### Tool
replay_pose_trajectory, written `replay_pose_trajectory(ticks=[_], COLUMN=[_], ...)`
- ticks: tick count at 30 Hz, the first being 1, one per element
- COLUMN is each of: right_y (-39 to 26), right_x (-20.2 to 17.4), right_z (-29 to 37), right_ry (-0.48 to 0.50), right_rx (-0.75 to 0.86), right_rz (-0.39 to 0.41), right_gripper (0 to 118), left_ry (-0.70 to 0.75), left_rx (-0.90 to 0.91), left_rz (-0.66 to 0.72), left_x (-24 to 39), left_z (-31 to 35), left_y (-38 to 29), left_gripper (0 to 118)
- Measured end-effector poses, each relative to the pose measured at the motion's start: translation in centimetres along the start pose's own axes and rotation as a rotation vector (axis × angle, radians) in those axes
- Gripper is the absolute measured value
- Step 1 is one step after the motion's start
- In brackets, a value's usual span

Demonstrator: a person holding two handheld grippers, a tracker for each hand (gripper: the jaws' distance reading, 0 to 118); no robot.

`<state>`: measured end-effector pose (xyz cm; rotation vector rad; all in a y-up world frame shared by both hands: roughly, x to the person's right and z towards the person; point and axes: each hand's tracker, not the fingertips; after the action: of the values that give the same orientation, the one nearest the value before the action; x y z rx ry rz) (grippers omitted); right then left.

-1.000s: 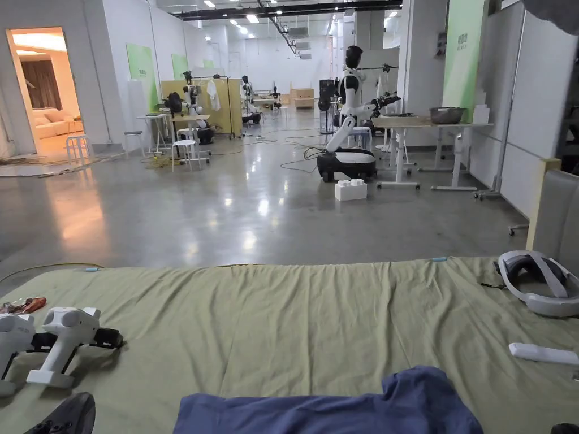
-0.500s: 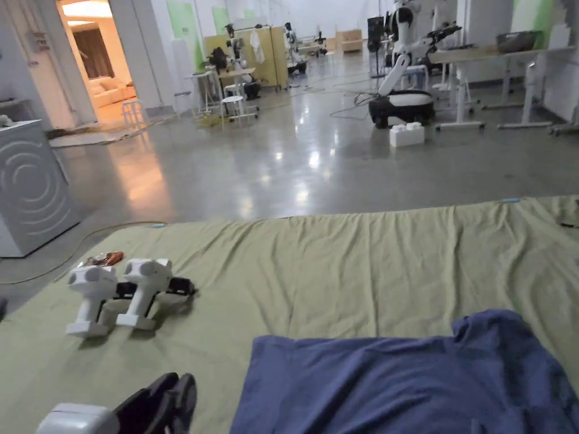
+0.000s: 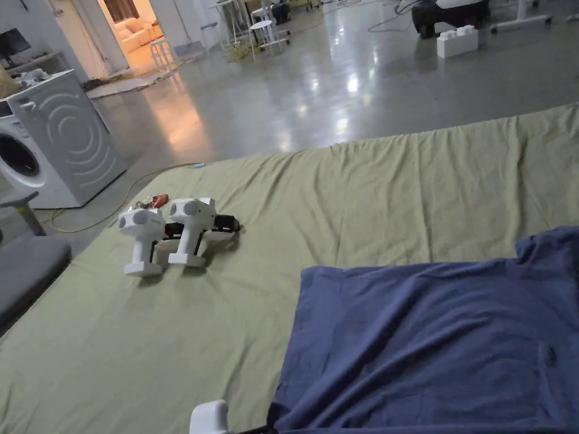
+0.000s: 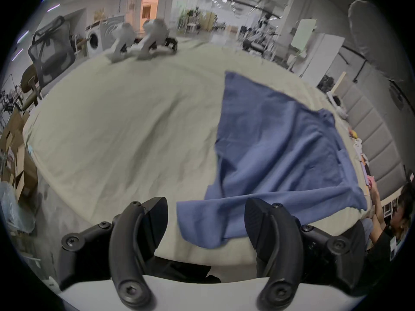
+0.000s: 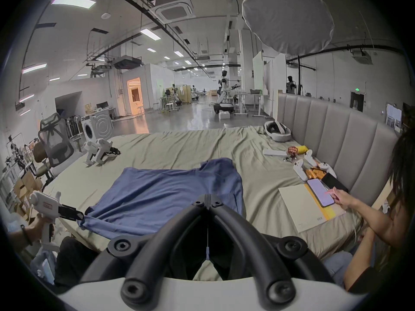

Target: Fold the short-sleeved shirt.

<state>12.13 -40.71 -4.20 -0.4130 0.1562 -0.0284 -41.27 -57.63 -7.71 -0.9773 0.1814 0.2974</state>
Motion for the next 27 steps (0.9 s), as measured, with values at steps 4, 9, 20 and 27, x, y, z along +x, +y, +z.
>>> replay_pose_trajectory(ticks=[4,9,20,27], right_y=[-0.6,-1.1,-9.7,-12.7], right_x=[0.9,1.7,11.0,11.1], right_z=[-0.1,-0.2,-7.0,-11.9], right_ry=[-0.016,-0.048,-0.149,-0.091], right_rx=[-0.031,-0.058,-0.389,-0.512], right_rz=[-0.037,-0.061,-0.087,-0.101], right_gripper=[2,2,72,81], left_ry=[-0.007,0.013,0.141,0.116], left_rx=[-0.038,-0.031,-0.125,-0.138], left_rz=[0.022,-0.039,-0.318,-0.278], left_x=[-0.3,1.5,4.3,5.2], left_z=[-1.2,-1.5,-3.7,-2.4], left_y=[-0.5,-0.5,-0.2,-0.2], left_gripper=[60,15,14,14])
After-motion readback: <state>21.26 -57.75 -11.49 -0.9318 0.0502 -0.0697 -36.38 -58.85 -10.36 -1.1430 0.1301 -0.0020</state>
